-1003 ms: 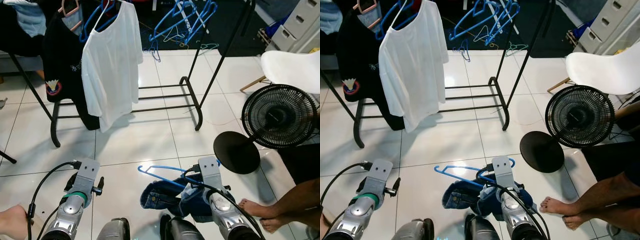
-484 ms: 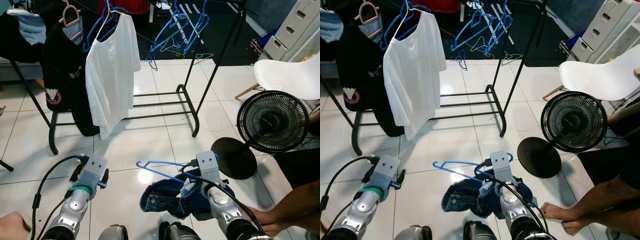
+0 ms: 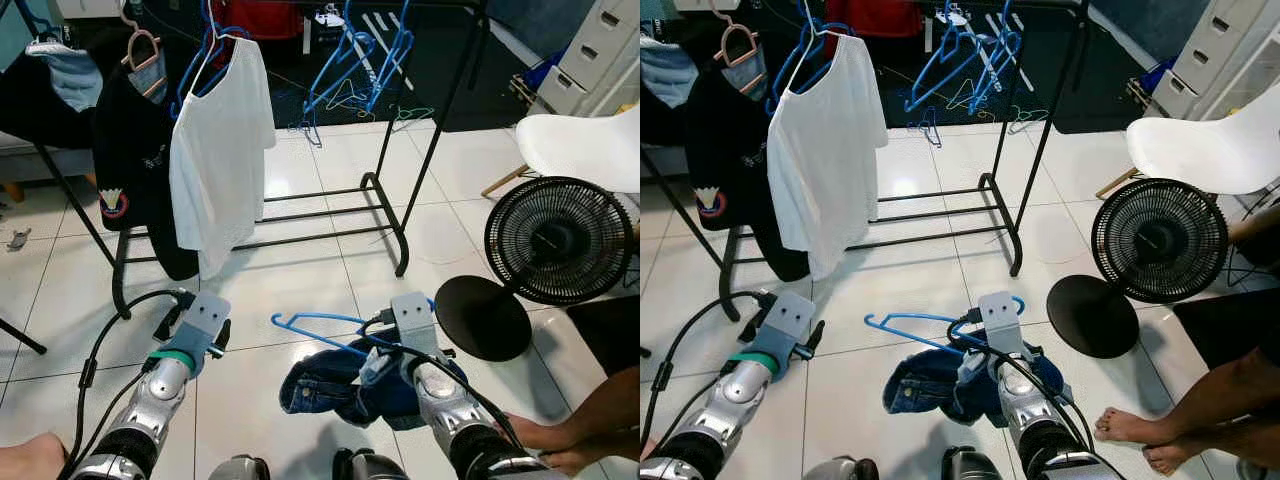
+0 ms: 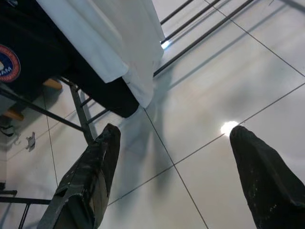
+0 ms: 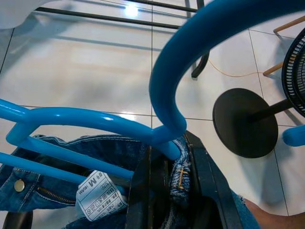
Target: Hang hanger
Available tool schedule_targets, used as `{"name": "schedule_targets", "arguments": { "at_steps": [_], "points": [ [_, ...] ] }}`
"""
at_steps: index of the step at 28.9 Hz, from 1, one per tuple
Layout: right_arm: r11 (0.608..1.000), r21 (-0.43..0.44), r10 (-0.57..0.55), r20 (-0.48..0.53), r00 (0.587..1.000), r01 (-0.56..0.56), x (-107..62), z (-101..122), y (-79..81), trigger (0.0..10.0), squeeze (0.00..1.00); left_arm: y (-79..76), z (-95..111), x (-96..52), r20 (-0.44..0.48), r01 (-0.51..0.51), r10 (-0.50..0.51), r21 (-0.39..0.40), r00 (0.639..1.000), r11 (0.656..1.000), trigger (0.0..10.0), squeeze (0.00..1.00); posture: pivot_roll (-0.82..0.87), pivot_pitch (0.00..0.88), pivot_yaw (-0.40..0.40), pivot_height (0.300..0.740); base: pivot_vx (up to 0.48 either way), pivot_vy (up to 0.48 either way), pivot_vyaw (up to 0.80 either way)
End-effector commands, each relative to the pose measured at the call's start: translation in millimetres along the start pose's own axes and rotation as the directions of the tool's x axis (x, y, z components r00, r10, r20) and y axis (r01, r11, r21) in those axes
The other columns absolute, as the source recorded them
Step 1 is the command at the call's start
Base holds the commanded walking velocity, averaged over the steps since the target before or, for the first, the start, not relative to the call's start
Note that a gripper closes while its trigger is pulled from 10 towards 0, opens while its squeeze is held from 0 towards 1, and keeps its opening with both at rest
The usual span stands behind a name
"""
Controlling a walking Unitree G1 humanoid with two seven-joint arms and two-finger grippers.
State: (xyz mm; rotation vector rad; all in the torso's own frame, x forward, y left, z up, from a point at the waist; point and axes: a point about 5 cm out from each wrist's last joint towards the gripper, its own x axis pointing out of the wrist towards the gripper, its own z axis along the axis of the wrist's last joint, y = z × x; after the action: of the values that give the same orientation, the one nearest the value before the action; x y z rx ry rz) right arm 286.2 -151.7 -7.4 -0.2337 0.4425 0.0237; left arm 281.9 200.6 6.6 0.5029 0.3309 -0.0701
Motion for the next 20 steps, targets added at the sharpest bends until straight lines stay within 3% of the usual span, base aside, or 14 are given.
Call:
{"name": "schedule_targets", "arguments": {
  "at_steps": [1,18,20],
  "points": [
    [1.000,0.028,-0.013,0.015,1.000,0.013,1.3,4,-0.6,0.0,0.00,0.1,-4,-1.1,-0.019,-0.008,0.008,-0.012,1.000,1.000,10.0,0.00,0.03,0.000,0.018,0.733,0.000,0.000,0.00],
    [0.999,0.039,-0.003,0.052,0.999,0.001,3.5,13,-0.1,0.0,0.00,2.1,-1,-0.9,0.003,-0.012,0.012,-0.019,1.000,1.000,10.0,0.00,0.03,0.000,0.013,0.733,0.000,0.000,0.00],
    [0.999,0.042,-0.002,0.053,0.999,0.000,2.6,11,1.8,0.0,0.00,8.6,9,4.9,0.020,-0.044,0.047,-0.098,0.999,0.994,10.0,0.00,0.03,0.000,0.012,0.733,0.000,0.000,0.00]
  ]
}}
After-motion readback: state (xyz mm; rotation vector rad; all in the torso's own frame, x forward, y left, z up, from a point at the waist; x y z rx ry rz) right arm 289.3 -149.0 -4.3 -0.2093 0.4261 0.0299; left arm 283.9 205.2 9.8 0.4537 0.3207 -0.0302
